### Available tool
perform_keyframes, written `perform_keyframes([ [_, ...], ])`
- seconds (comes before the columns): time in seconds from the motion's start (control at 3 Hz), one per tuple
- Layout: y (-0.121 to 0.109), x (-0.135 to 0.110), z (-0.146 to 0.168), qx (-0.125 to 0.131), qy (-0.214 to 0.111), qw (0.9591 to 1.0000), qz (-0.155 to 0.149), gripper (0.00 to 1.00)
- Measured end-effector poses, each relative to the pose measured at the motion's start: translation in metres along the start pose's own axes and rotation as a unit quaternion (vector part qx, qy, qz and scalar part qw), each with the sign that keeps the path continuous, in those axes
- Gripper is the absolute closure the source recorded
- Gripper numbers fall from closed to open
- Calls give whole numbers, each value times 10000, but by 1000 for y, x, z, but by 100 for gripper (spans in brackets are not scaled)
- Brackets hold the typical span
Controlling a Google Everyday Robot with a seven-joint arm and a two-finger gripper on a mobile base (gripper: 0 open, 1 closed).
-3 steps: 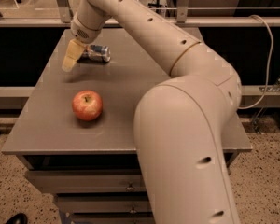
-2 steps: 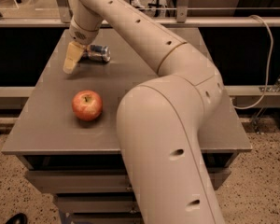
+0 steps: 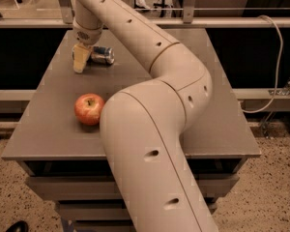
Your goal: Place redbull can upright
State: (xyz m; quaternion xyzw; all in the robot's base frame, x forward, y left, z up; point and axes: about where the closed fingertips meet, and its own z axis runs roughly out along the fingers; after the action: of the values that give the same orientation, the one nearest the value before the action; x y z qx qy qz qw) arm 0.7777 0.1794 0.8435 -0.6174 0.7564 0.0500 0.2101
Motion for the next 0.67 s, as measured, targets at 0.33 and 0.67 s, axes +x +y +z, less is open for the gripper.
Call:
perform_keyframes([
  [0.33,-3,2,-3,28,88,10000,17,49],
  [0.67,-3,-1,-8,41,51,10000,-12,73],
])
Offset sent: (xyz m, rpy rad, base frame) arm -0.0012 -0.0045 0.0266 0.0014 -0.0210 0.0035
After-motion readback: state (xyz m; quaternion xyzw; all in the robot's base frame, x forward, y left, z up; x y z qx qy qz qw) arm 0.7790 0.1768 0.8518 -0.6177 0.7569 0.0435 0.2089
